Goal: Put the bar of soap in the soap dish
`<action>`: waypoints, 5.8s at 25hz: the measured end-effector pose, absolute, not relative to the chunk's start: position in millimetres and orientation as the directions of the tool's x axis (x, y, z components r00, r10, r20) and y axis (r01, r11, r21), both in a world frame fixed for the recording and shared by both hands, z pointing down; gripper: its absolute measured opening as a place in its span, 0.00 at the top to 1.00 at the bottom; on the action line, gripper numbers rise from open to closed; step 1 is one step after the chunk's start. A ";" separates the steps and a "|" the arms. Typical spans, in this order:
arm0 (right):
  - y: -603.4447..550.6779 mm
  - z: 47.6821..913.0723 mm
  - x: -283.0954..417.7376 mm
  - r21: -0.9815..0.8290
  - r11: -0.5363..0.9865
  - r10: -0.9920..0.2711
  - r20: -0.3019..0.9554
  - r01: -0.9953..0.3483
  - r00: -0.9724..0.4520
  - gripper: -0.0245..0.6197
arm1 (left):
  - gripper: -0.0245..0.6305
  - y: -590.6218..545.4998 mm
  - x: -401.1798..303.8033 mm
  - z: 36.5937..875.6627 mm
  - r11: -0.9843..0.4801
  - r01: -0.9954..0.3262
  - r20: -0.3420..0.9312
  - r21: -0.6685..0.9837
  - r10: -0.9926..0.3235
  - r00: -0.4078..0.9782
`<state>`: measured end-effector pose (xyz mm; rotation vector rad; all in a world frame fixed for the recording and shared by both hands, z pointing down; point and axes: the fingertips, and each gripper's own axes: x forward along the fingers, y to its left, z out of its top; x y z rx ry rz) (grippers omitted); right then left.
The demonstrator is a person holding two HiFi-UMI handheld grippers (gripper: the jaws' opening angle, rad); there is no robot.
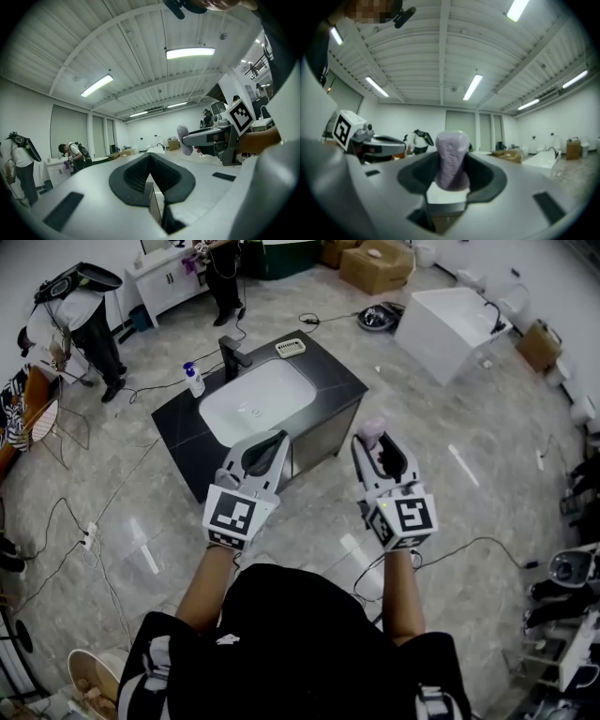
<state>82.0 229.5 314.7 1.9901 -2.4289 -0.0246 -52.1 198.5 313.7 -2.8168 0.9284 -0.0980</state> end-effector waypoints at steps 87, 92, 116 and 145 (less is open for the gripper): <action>-231.2 389.8 146.6 0.022 0.410 -0.896 0.198 -0.912 -0.398 0.65 | 0.93 -225.9 16.4 383.2 -0.691 -0.716 0.168 -0.097 -0.720 0.673; -266.2 407.0 154.7 0.004 0.478 -0.856 0.228 -0.878 -0.465 0.65 | 0.93 -249.8 25.3 397.9 -0.643 -0.761 0.202 -0.086 -0.759 0.619; -358.0 566.3 131.4 0.038 0.828 -0.471 0.588 -0.559 -0.658 0.65 | 0.93 -305.3 32.0 487.5 -0.461 -0.887 0.396 -0.009 -0.817 0.420; -429.2 749.6 99.1 0.151 0.988 -0.144 0.953 0.006 -0.265 0.65 | 0.93 -293.3 -10.6 546.7 -0.339 -0.941 0.503 0.019 -0.810 0.302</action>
